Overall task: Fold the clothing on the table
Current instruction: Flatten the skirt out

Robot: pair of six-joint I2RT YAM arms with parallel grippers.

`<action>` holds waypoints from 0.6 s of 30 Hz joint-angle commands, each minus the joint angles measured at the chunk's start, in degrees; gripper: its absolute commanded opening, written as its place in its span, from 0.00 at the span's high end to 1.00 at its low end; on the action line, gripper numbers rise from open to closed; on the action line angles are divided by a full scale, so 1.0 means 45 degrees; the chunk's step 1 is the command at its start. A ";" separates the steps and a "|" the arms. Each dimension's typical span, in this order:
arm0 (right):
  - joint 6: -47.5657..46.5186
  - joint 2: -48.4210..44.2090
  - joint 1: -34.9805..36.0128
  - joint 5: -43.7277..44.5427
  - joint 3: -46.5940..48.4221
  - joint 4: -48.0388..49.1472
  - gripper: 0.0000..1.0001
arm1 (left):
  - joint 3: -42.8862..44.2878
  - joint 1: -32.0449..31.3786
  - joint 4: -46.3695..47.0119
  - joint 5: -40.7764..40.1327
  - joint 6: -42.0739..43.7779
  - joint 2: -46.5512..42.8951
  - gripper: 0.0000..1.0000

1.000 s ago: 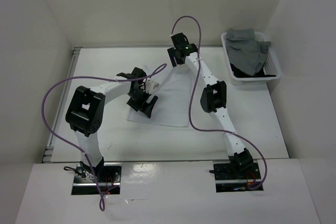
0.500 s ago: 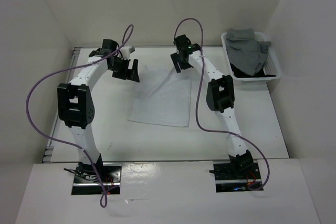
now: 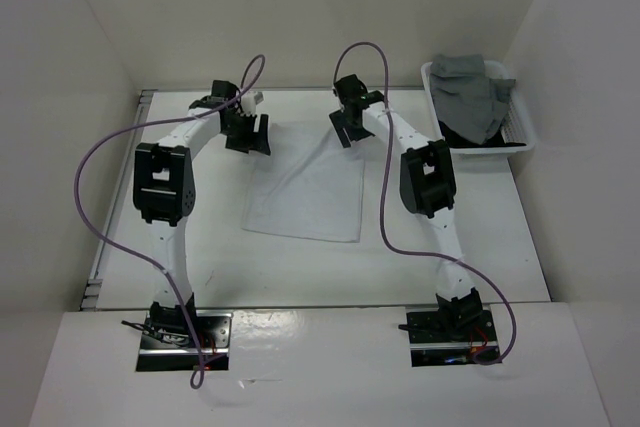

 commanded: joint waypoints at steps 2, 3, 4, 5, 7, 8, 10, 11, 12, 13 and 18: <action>-0.0248 -0.1439 -0.0068 0.0265 -0.0537 0.0794 0.21 | 0.1841 -0.0151 0.1023 -0.1304 -0.0163 0.0602 0.19; -0.0248 -0.1440 -0.0068 0.0265 -0.0539 0.0794 0.21 | 0.2135 -0.0151 0.0907 -0.1306 -0.0163 0.0952 0.19; -0.0364 -0.1575 -0.0068 0.0265 -0.0732 0.0794 0.21 | 0.2428 -0.0267 0.0906 -0.1306 -0.0008 0.1130 0.19; -0.0365 -0.1577 -0.0068 0.0265 -0.0928 0.0949 0.21 | 0.2991 -0.0268 0.0790 -0.1306 0.0110 0.1305 0.19; -0.0365 -0.1829 -0.0068 0.0400 -0.1047 0.1066 0.21 | 0.3502 -0.0268 0.0672 -0.1113 0.0227 0.1911 0.19; -0.0481 -0.1831 -0.0068 0.0402 -0.1221 0.1067 0.21 | 0.3737 -0.0268 0.0536 -0.1111 0.0228 0.2106 0.21; -0.0483 -0.1948 -0.0068 0.0518 -0.1359 0.1067 0.21 | 0.4246 -0.0268 0.0535 -0.0761 0.0345 0.2575 0.24; -0.0483 -0.2103 -0.0068 0.0519 -0.1475 0.1067 0.21 | 0.4247 -0.0384 0.0418 -0.0759 0.0461 0.2731 0.25; -0.0618 -0.2104 -0.0068 0.0635 -0.1631 0.1183 0.21 | 0.4247 -0.0385 0.0417 -0.1011 0.0462 0.2733 0.25; -0.0619 -0.2220 -0.0068 0.0636 -0.1633 0.1185 0.21 | 0.4247 -0.0521 0.0553 -0.1129 0.0598 0.2733 0.25; -0.0736 -0.2338 -0.0068 0.0753 -0.2022 0.1302 0.21 | 0.4382 -0.0756 0.0710 -0.1404 0.0852 0.3083 0.25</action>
